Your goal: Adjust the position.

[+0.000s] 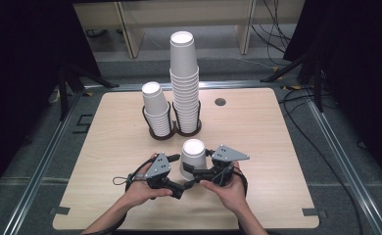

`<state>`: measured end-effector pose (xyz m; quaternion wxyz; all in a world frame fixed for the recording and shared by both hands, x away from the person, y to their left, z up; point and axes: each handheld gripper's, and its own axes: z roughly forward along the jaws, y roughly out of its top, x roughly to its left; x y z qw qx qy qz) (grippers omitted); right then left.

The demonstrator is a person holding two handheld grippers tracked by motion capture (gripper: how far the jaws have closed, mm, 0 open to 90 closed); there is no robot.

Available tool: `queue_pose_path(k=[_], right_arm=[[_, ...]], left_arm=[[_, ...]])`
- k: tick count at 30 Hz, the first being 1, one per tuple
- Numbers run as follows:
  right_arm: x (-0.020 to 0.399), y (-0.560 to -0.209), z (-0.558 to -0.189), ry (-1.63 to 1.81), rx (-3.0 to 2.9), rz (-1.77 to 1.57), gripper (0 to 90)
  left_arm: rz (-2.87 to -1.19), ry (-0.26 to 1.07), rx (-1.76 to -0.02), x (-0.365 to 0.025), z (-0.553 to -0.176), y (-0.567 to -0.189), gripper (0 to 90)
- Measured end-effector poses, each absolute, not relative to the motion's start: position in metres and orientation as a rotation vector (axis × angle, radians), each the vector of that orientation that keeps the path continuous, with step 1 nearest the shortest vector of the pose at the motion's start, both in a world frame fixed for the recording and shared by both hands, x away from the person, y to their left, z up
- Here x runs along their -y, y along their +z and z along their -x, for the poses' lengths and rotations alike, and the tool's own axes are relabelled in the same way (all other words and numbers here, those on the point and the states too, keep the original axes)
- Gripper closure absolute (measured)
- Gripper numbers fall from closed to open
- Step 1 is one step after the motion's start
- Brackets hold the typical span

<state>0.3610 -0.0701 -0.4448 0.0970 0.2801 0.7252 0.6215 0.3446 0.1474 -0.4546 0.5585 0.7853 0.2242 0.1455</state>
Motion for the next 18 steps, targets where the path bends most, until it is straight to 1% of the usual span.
queue_pose_path(k=[18], right_arm=[[0.0627,-0.4448,-0.3593,1.857,-2.176,-0.819,21.7]], left_arm=[[-1.851,0.319,-0.537,-0.1371,-0.3523,-0.4588,0.3]])
